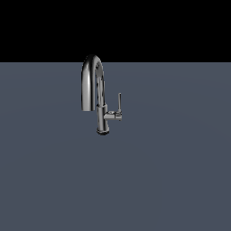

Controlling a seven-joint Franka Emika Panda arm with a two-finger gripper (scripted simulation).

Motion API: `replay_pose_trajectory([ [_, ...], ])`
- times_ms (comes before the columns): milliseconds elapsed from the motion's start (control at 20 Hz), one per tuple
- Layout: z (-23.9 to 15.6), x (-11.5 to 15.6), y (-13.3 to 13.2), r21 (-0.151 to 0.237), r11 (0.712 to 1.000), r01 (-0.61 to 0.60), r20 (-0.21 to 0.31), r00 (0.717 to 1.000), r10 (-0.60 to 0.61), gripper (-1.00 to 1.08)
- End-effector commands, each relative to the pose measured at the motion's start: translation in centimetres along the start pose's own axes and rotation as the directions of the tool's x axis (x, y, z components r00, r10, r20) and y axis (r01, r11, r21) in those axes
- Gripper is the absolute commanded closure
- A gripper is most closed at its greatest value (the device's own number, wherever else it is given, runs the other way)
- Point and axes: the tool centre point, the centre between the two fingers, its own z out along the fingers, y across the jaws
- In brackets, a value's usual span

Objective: Turn on the faucet by rotating a designated handle.

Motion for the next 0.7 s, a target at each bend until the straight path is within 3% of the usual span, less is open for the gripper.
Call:
replay_pose_trajectory([
  [0, 0.0, 0.0, 0.0, 0.000, 1.000, 0.000, 0.000, 1.000, 0.000, 1.08],
  [300, 0.1, 0.5, -0.1, 0.012, 1.000, -0.013, 0.012, 1.000, 0.013, 1.08],
  [650, 0.6, 2.3, -0.2, 0.056, 0.996, -0.065, 0.059, 0.996, 0.061, 1.08],
])
